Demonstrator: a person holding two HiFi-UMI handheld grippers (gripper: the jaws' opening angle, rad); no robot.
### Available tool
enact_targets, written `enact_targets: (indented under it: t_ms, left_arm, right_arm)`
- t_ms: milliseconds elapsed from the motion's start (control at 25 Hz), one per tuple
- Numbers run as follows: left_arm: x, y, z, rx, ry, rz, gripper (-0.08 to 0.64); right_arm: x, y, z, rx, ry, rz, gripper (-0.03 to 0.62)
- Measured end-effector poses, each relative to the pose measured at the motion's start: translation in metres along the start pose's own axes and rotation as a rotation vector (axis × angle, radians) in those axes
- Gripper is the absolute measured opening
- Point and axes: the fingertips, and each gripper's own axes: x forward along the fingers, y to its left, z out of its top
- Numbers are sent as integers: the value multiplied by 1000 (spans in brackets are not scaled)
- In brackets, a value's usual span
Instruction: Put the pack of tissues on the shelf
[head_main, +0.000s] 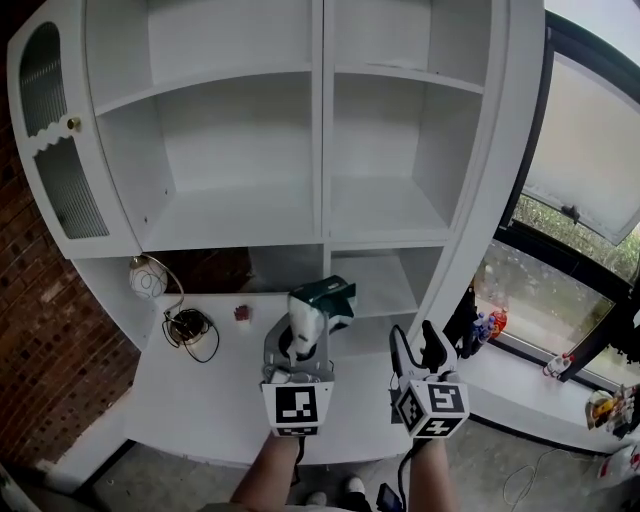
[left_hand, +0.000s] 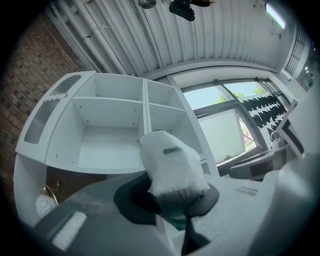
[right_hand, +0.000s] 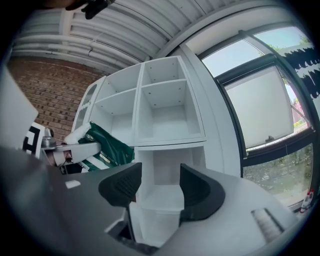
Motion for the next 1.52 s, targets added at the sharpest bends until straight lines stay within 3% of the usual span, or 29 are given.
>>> enact_targets:
  t_ms: [560, 1040, 1120, 1520]
  left_arm:
    - [52, -50, -6, -24, 15, 21, 104]
    - [63, -87, 7, -325, -52, -57, 104]
    - [62, -90, 6, -347, -54, -77, 104]
    - [63, -82, -4, -524, -69, -160, 104]
  right_arm:
    - [37, -54, 8, 54, -9, 137, 244]
    - [59, -46, 4, 176, 46, 381, 244]
    - [59, -44, 2, 213, 54, 412, 244]
    - [63, -29, -5, 285, 58, 456, 164]
